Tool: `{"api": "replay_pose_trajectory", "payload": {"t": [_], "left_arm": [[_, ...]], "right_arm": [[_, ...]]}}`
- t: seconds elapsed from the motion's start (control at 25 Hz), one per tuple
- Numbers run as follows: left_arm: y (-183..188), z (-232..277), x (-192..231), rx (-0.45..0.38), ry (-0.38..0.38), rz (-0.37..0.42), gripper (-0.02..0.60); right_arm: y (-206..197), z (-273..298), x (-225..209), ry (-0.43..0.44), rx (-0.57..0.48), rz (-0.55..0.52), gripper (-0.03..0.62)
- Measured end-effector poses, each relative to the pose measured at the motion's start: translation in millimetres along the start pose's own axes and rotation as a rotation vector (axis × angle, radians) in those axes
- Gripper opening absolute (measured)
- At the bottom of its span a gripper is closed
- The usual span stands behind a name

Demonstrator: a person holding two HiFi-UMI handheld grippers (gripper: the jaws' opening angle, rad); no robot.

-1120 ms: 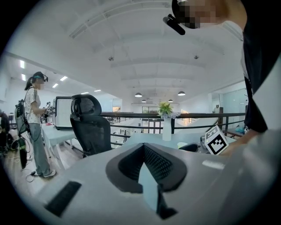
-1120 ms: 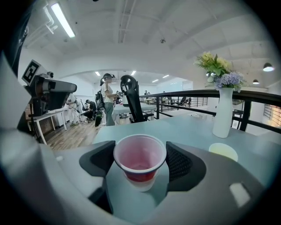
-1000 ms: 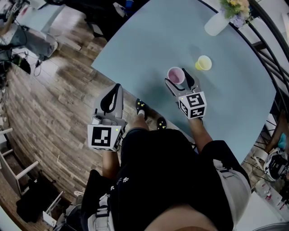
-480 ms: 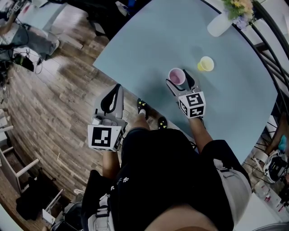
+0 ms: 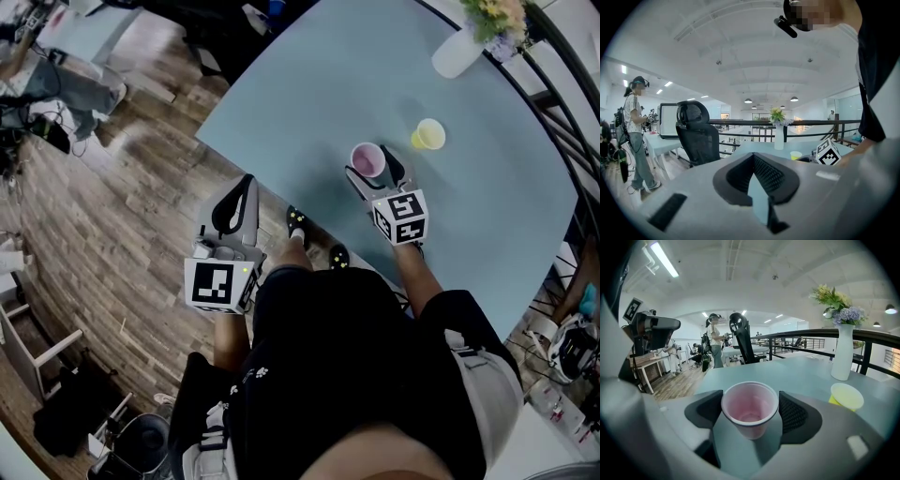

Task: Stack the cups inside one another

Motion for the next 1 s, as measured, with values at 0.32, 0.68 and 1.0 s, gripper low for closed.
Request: {"api": "replay_pose_trajectory", "payload": {"t": [0.32, 0.68, 1.0], "left_arm": [[0, 3, -3, 0.007, -0.017, 0.005, -0.015], [6, 20, -16, -0.012, -0.112, 0.032, -0.015], [9, 52, -38, 0.019, -0.231, 0.056, -0.015]], "right_arm": [[13, -10, -2, -0.018, -0.064, 0.025, 0.382], [36, -54, -9, -0.105, -0.203, 0.114, 0.330], [41, -98, -20, -0.215, -0.274, 0.152, 0.154]]}}
Point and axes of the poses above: the fingertips, and each gripper's own axes: z forward along the fingers, x to its left, y out of its top, the point moved 9 cm from there along -z, backward along the fingers, and after that the axes turned 15 degrees about -z, right-handed, at the moved point
